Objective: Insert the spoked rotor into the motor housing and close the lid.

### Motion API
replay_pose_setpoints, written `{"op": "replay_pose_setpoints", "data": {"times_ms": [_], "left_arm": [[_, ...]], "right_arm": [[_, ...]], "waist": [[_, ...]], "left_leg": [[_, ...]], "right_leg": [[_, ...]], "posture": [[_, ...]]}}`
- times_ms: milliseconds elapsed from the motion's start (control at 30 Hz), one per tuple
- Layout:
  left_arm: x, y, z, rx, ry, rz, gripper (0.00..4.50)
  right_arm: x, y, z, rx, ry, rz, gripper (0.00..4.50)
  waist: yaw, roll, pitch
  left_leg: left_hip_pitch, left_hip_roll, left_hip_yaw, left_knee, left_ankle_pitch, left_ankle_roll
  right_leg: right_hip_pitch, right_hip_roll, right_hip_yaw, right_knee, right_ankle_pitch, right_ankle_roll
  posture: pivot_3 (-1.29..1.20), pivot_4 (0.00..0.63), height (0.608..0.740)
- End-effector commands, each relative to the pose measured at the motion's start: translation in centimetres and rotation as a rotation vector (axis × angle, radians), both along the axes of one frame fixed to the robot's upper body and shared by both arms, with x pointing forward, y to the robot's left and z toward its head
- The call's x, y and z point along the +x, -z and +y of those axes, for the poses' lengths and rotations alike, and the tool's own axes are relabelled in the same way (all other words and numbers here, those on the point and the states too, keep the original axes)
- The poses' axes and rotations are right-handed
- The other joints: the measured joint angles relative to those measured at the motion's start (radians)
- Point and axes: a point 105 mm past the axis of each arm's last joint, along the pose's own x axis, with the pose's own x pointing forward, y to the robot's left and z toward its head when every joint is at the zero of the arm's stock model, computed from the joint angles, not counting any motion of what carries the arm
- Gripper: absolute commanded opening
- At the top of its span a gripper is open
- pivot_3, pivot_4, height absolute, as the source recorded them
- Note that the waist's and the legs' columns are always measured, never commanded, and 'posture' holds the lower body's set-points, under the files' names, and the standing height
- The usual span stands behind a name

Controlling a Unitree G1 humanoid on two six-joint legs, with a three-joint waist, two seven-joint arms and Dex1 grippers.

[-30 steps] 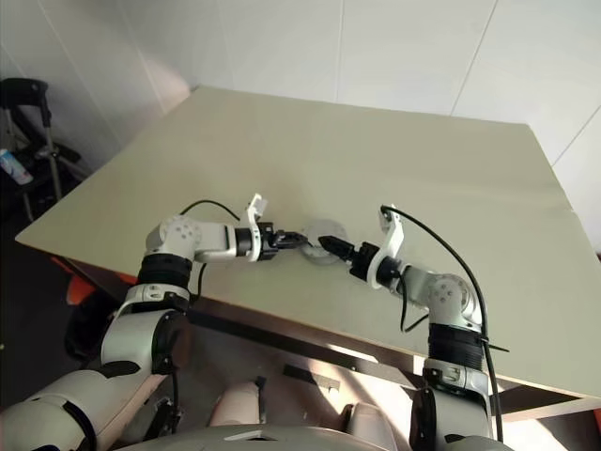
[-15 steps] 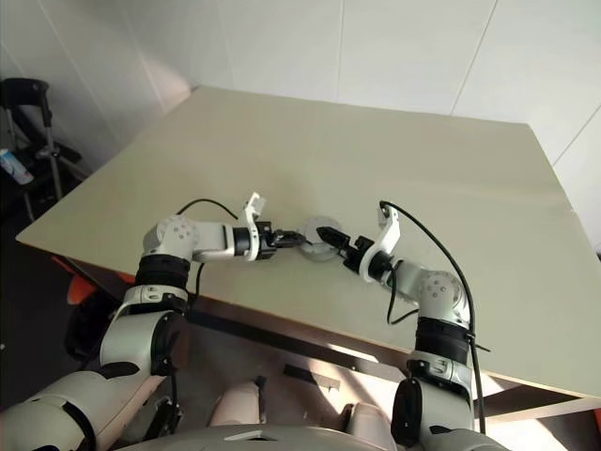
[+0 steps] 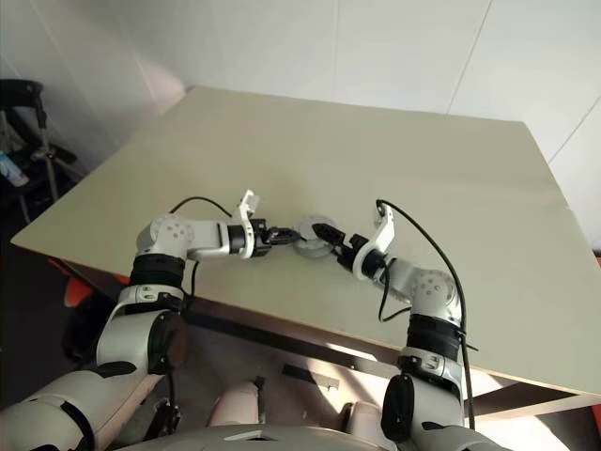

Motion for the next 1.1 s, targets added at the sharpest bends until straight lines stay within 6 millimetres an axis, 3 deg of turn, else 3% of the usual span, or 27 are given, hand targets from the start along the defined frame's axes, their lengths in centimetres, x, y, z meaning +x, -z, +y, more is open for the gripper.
{"op": "replay_pose_setpoints", "data": {"times_ms": [33,733,867,1000,1100], "left_arm": [[-0.1,-0.5,-0.7,-0.015,0.018,-0.018,0.00],[0.0,-0.5,-0.7,-0.016,0.007,-0.023,0.00],[0.1,-0.5,-0.6,-0.015,0.004,-0.025,0.00],[0.1,-0.5,-0.6,-0.015,0.002,-0.026,0.00],[0.1,-0.5,-0.6,-0.014,0.002,-0.027,0.00]], "right_arm": [[-0.2,-1.5,3.6,0.085,-0.118,-0.033,4.47],[1.1,-1.1,4.7,0.027,-0.095,0.022,4.47],[1.2,-1.4,4.7,0.039,-0.094,0.007,3.61],[1.4,-2.2,4.6,0.060,-0.097,-0.027,2.31],[1.6,-2.5,4.5,0.062,-0.090,-0.040,2.19]], "waist": [[-0.005,0.000,0.000],[-0.009,0.000,0.000],[-0.009,0.000,0.000],[-0.006,0.001,0.000],[-0.003,0.001,0.000]], "left_leg": [[0.000,0.000,0.000,0.000,0.000,0.000],[0.002,0.000,0.000,-0.001,0.003,-0.005],[0.002,0.000,0.000,-0.001,0.003,-0.006],[0.000,0.000,0.000,-0.002,0.004,-0.006],[0.000,0.000,0.000,-0.002,0.004,-0.006]], "right_leg": [[0.000,0.000,0.000,0.000,0.000,0.000],[0.001,0.000,0.000,0.001,-0.002,-0.004],[0.001,0.000,0.000,0.001,-0.002,-0.004],[-0.001,0.000,0.001,0.001,-0.001,-0.002],[-0.001,0.000,0.000,0.000,0.000,-0.001]], "posture": [[0.00,0.000,0.740],[0.00,0.000,0.740],[0.00,0.000,0.740],[0.00,0.000,0.740],[0.00,0.000,0.740]]}}
